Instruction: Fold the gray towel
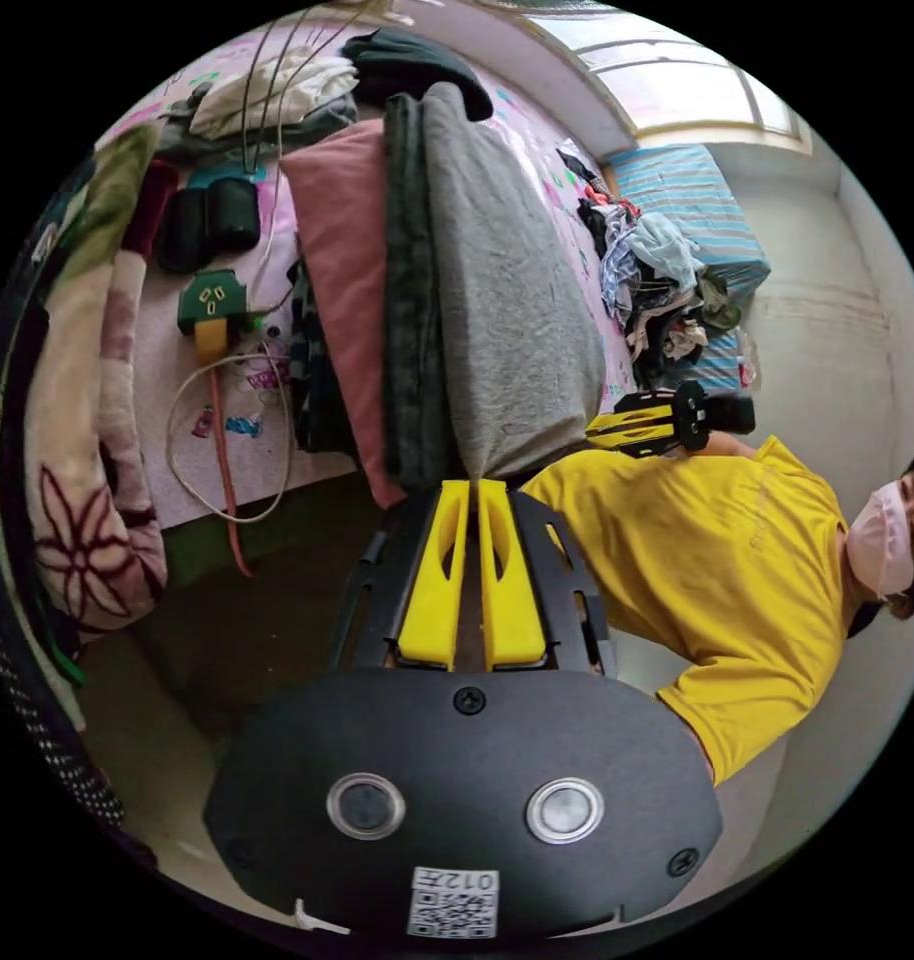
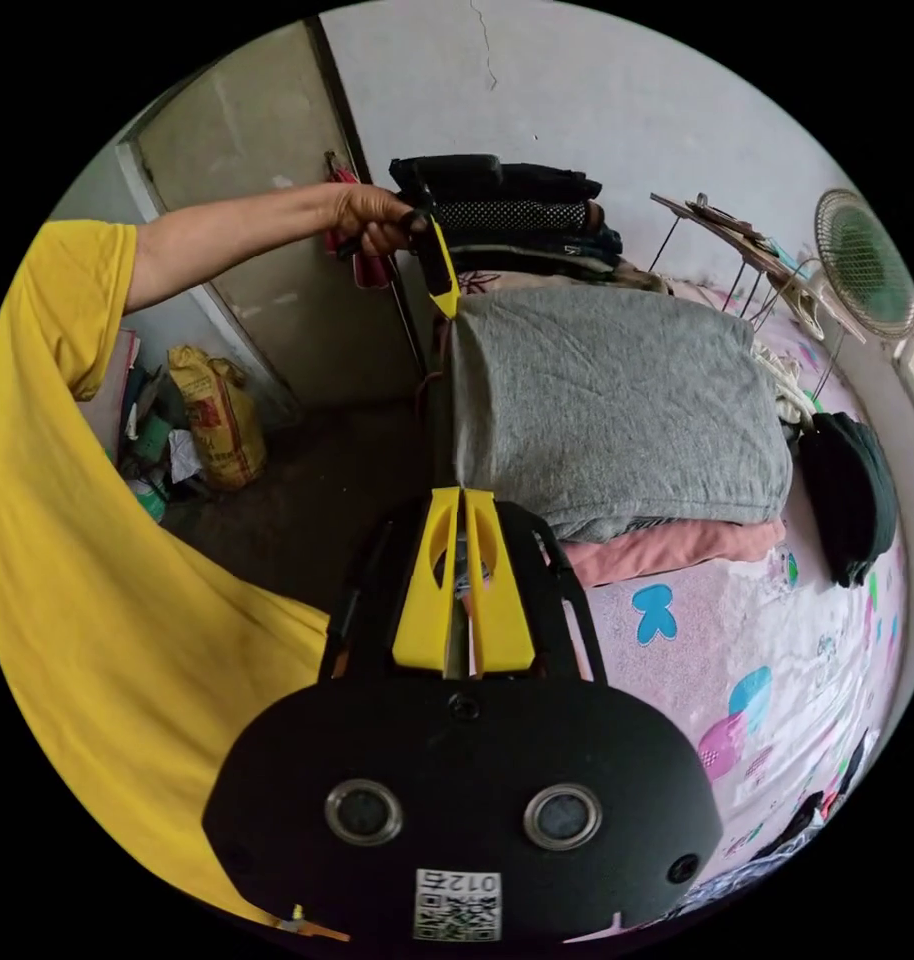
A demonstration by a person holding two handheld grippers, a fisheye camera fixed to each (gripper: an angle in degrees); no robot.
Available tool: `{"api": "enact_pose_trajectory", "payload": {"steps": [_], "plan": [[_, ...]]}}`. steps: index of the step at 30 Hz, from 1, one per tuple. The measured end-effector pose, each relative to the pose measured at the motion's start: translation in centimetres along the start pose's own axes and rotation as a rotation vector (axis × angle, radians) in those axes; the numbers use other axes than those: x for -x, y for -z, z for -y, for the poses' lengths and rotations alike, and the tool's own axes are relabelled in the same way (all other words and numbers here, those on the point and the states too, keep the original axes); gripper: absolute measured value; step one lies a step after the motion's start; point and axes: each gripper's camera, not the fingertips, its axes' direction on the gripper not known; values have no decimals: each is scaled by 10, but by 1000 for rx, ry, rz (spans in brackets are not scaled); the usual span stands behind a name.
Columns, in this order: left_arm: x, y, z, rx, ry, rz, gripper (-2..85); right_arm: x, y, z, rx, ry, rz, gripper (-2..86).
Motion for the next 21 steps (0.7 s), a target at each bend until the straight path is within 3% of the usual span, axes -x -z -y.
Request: {"api": "enact_pose_trajectory", "payload": {"steps": [11,16,18,21], "plan": [[79,27,-9,-84,69,-212,1,-21,8,-3,3,-32,74,5],[70,52,-37,-222,84,-127,3,-29,15,-3,5,-11,91,5],[68,58,-53,-212,185,9,4,-32,18,-3,6,7,96,5],[57,65,-75,-290,291,70,5,-35,26,-2,-7,38,104,5]]}}
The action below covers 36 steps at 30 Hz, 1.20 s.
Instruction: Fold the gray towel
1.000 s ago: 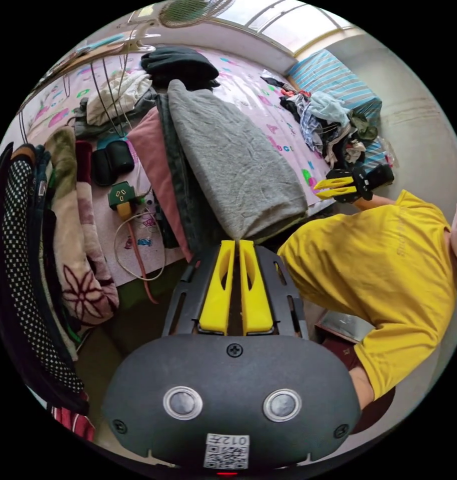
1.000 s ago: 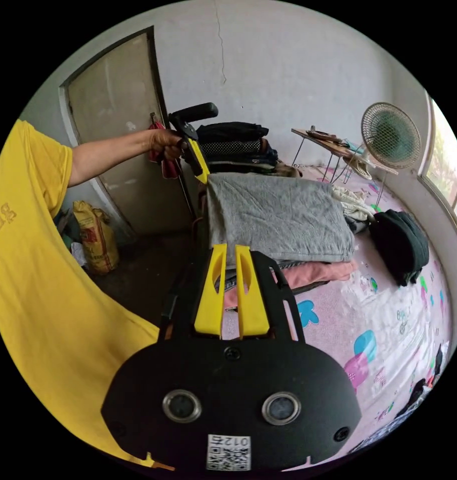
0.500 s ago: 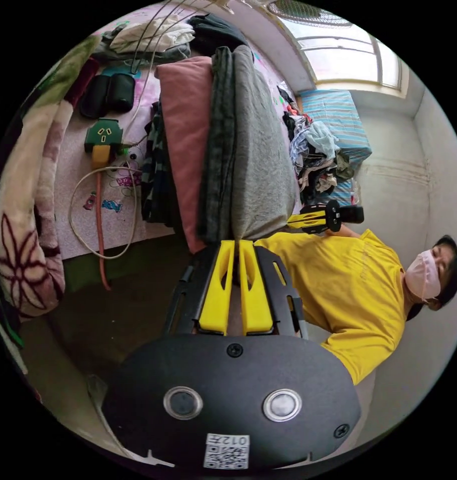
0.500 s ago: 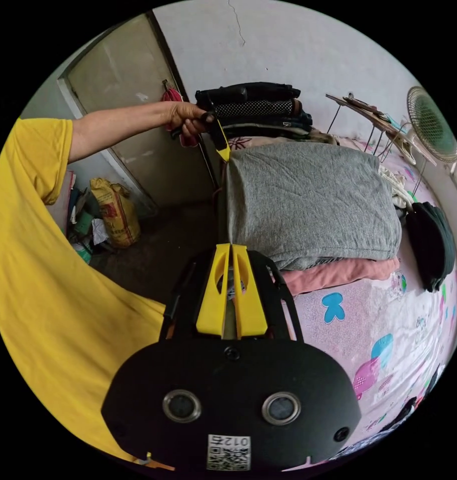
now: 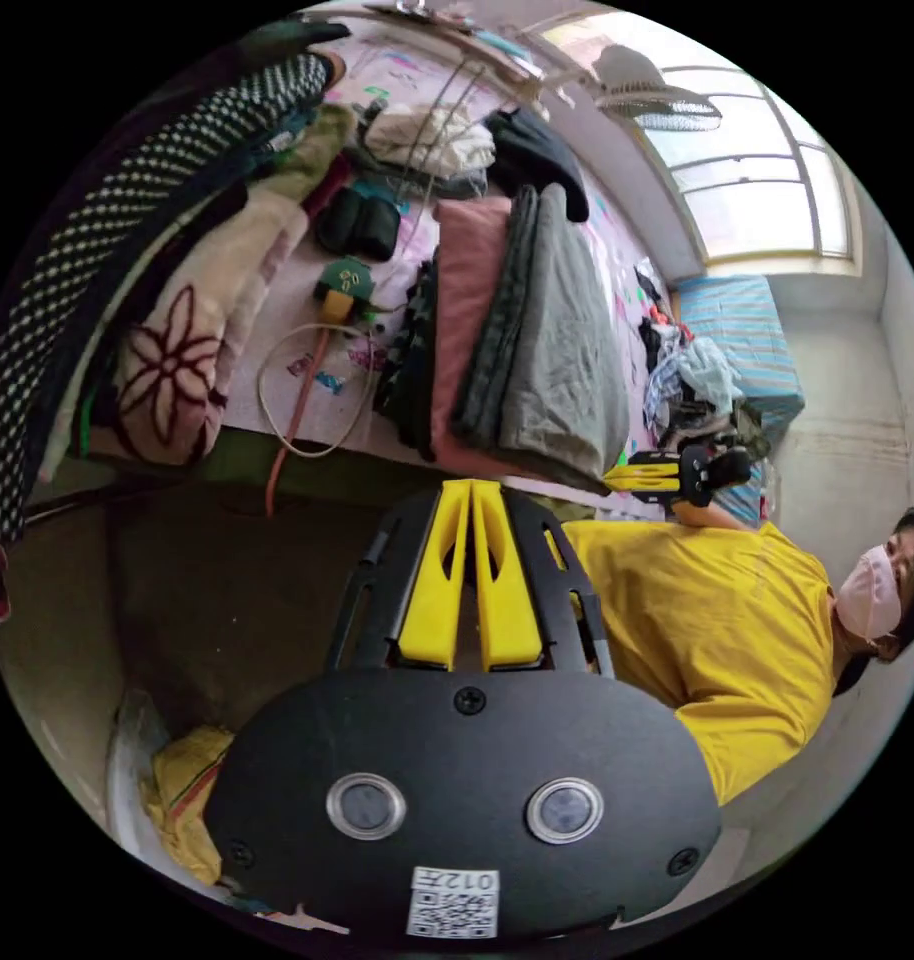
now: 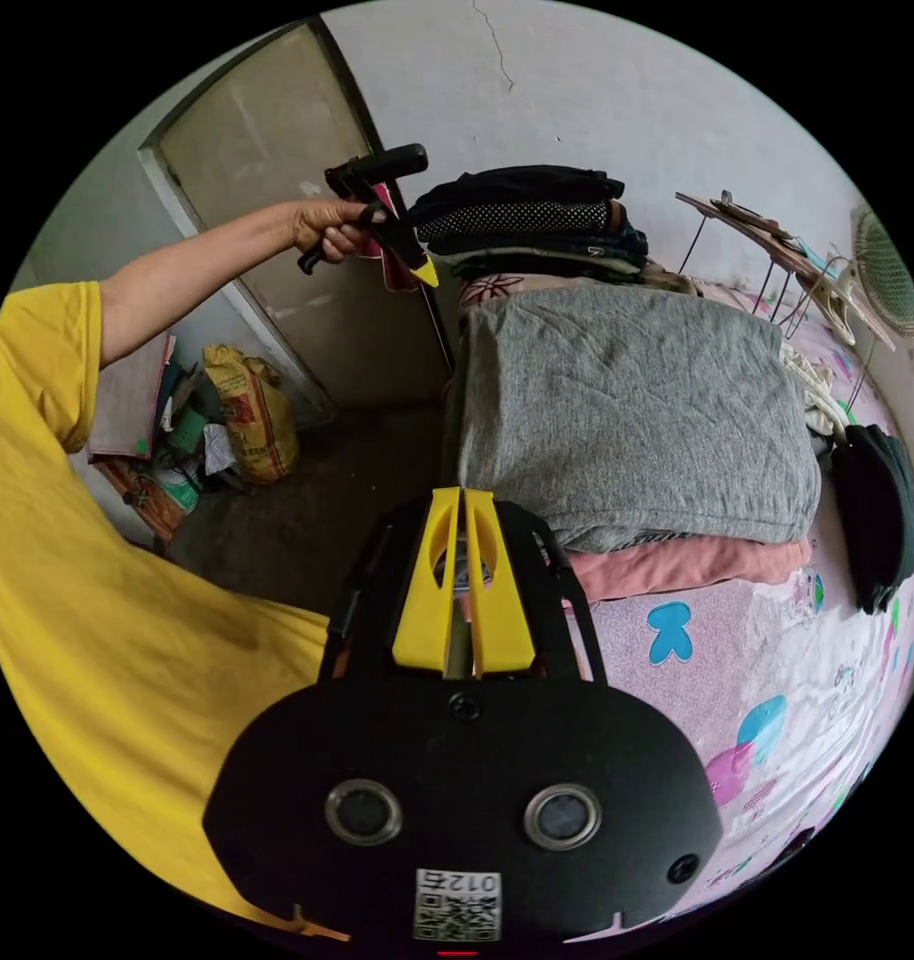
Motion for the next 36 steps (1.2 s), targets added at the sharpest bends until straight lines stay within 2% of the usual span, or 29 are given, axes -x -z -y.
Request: {"api": "enact_pose_trajectory", "payload": {"steps": [3,5,7,9,12,14,17,20,22,25,29,32,36], "plan": [[-49,10,-10,-147,-55,47,5,0,7,1,-2,31,-10,5],[-87,2,-2,-179,-106,99,5,-2,14,1,-8,46,-13,6],[-118,-18,15,-168,-143,131,4,-4,19,2,-13,46,-7,7],[-141,-52,40,-92,-133,240,3,-7,24,3,-24,44,3,7],[-130,-93,55,49,-65,349,3,-10,33,4,-43,48,6,9],[-109,-107,49,108,-20,337,3,-11,41,4,-57,56,5,8],[-76,-101,29,42,-7,191,4,-16,48,7,-72,63,2,6],[-52,-92,13,64,37,252,5,-29,59,15,-81,33,62,5],[-61,-75,6,10,-19,284,5,-36,69,20,-84,12,105,4],[-98,-33,17,-192,-202,246,6,-43,95,32,-109,4,159,2],[-132,-5,92,-323,-376,199,8,-62,142,58,-232,-15,119,1],[-132,-16,171,-272,-393,221,15,-93,155,79,-262,-102,63,1],[-116,-39,254,-176,-393,161,38,-124,163,93,-302,-229,50,2]]}}
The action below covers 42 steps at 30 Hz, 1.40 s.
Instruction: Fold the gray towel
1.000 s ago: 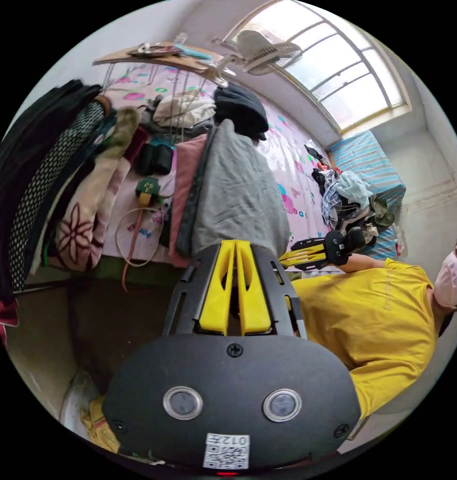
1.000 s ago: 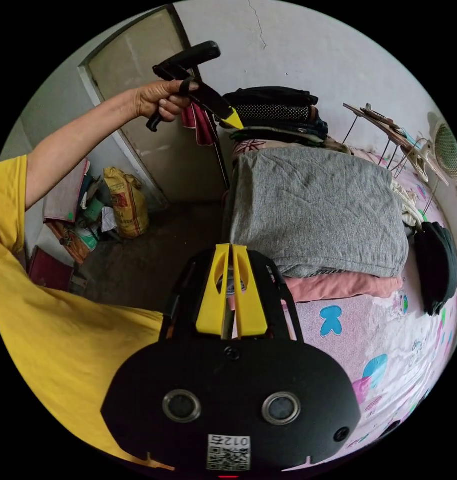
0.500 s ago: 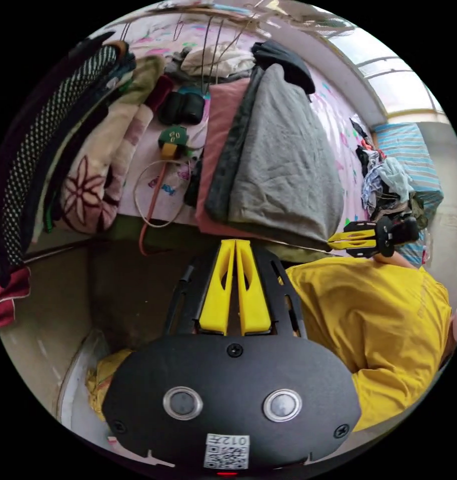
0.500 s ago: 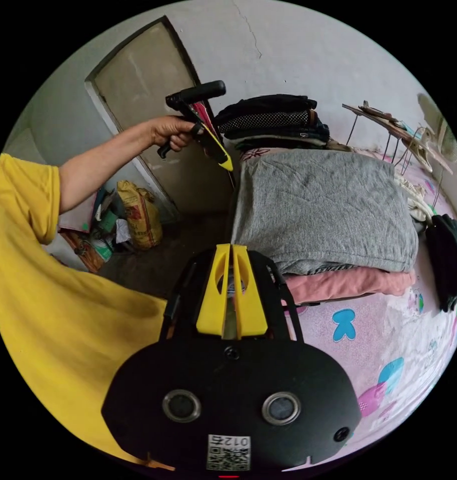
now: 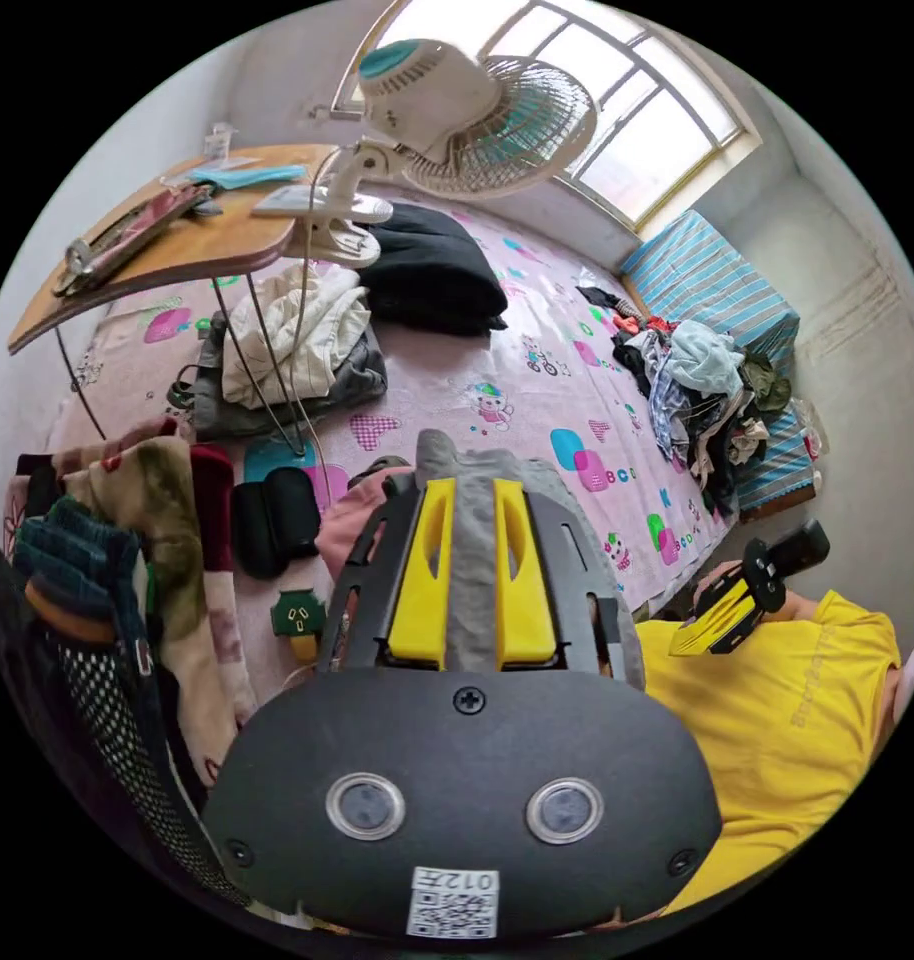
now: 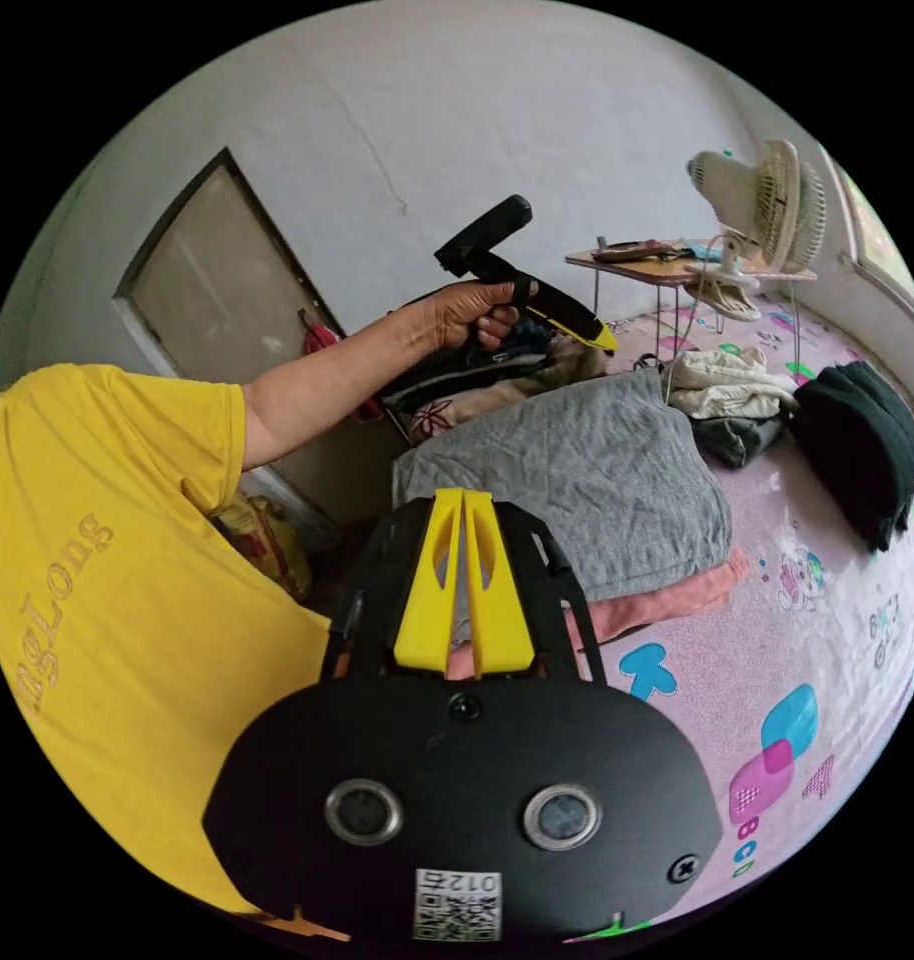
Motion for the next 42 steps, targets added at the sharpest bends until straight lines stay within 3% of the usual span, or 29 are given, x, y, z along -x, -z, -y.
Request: {"api": "enact_pose_trajectory", "payload": {"steps": [8,14,18,22,24,28,32,37,42], "plan": [[45,-53,41,186,-17,-54,29,-48,9,27,-29,-206,-79,3],[55,-11,28,81,-53,-151,5,-67,12,61,-40,-236,-123,2],[82,-5,25,114,-4,-167,8,-83,3,91,-24,-241,-195,2],[103,-25,27,118,42,-275,22,-114,-27,122,82,-260,-333,1],[116,-14,22,17,93,-339,37,-132,-44,129,175,-310,-369,1],[125,35,-9,-141,180,-317,63,-146,-40,142,153,-356,-340,3],[78,68,-67,-27,104,-174,97,-129,-15,177,-14,-219,-393,13],[18,68,-136,67,94,-108,116,-144,-36,241,50,-50,-320,56],[-14,68,-177,116,161,15,116,-204,-58,296,129,-125,-145,80]]}}
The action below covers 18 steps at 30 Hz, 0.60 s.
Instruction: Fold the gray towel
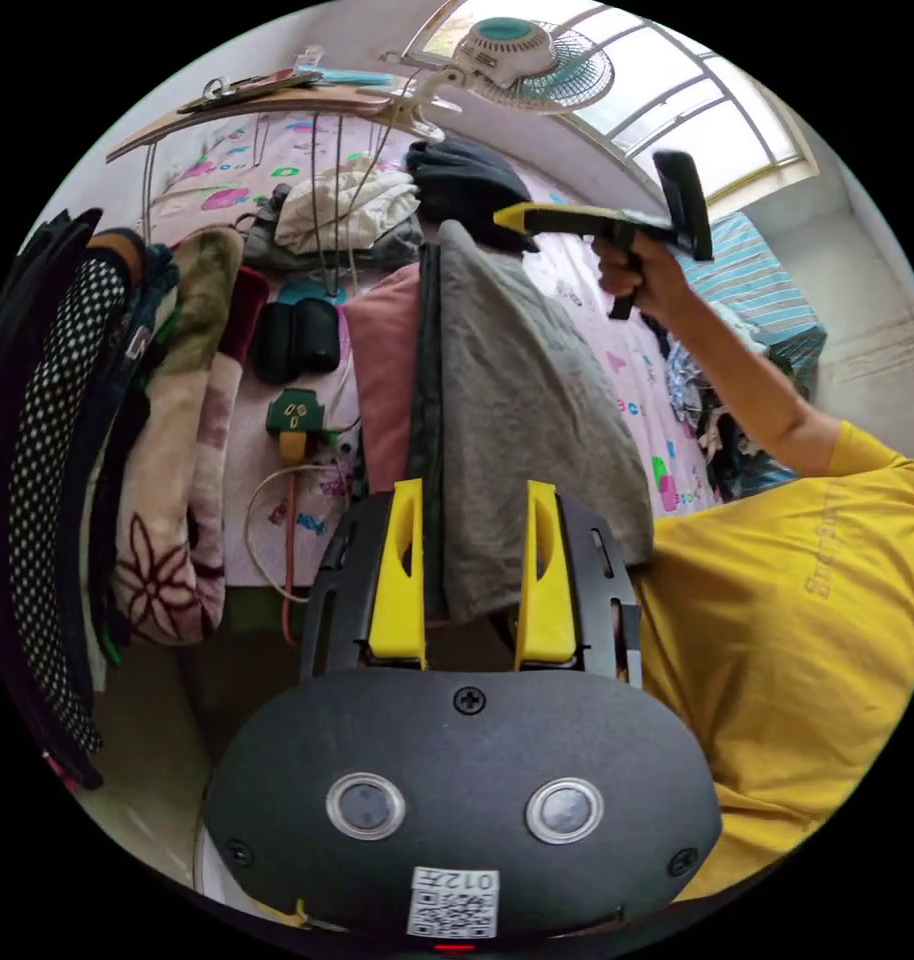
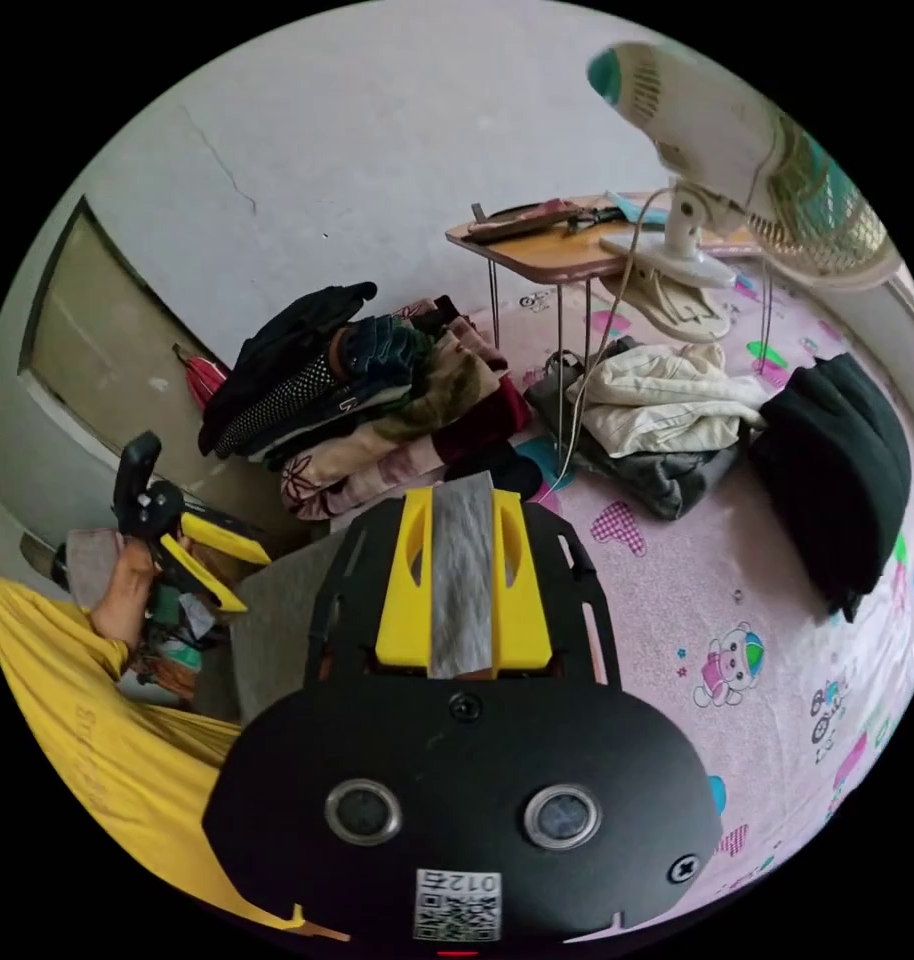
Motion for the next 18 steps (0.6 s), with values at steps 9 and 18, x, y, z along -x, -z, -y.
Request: {"api": "enact_pose_trajectory", "payload": {"steps": [9,18], "plan": [[-9,4,-23,-26,53,95,43,-48,-19,38,44,-72,80,12],[18,11,-32,-73,153,-106,16,-80,-48,63,171,-105,75,9]]}}
